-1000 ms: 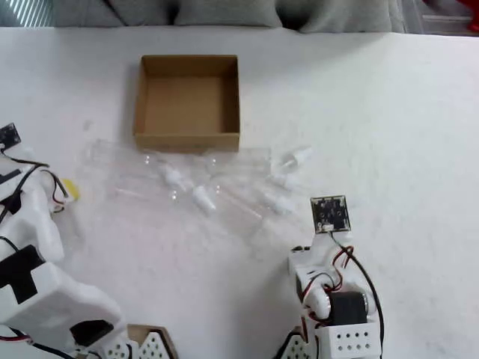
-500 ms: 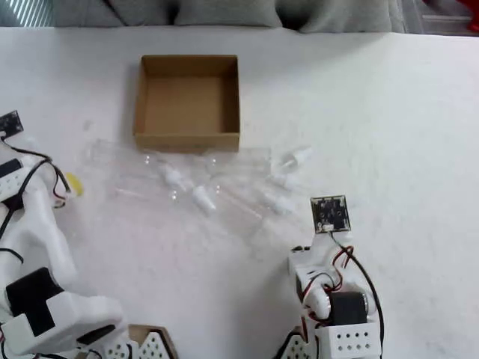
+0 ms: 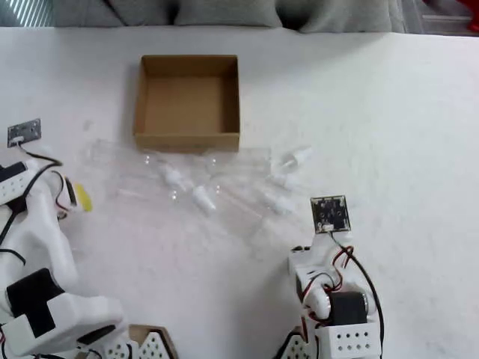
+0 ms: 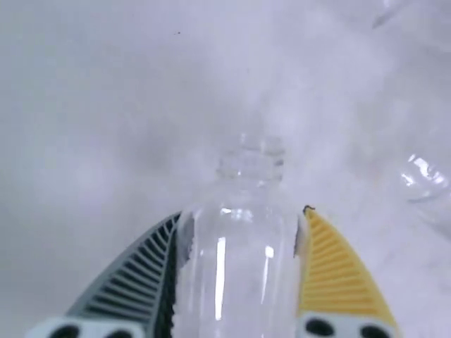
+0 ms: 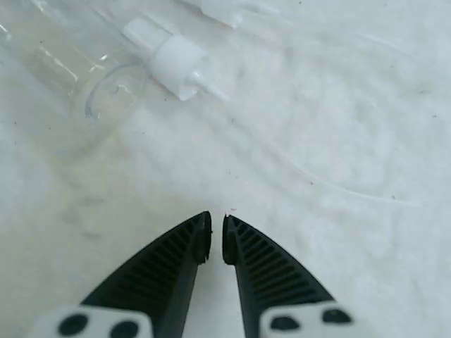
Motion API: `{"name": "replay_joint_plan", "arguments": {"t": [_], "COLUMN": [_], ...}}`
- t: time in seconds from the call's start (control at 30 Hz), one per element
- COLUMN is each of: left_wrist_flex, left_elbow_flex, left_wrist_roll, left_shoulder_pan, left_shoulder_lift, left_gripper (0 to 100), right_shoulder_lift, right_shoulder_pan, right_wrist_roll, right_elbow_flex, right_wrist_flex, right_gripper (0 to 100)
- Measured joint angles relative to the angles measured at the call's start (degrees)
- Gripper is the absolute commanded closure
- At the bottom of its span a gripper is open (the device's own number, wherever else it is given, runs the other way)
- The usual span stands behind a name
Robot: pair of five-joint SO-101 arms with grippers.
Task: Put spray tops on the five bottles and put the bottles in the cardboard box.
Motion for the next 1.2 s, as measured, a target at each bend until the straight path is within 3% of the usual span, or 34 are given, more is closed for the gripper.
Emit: {"name": "replay_joint_plan", "arguments": {"t": [0.17, 0.3, 0.57, 0.73, 1.2], "left_wrist_flex": [-0.35, -0.88, -0.97, -0.97, -0.97], "left_elbow_flex": [0.18, 0.97, 2.2, 2.2, 2.2], "left_wrist_roll": [-5.8, -5.89, -5.89, -5.89, -5.27], "left_shoulder_pan": [0.0, -0.09, -0.09, -0.09, -1.05], "left_shoulder_lift": [0.0, 0.0, 0.0, -0.53, -0.62], "left_gripper": [84, 75, 74, 65, 64], "right_shoulder_lift": [0.0, 0.0, 0.0, 0.0, 0.0], "right_shoulder_pan": [0.0, 0.0, 0.0, 0.0, 0.0], "right_wrist_roll": [0.0, 0.0, 0.0, 0.0, 0.0], "right_elbow_flex": [0.0, 0.0, 0.0, 0.0, 0.0], "right_wrist_flex": [0.0, 0.0, 0.0, 0.0, 0.0], "right_gripper": [97.8, 97.8, 97.8, 97.8, 97.8]}}
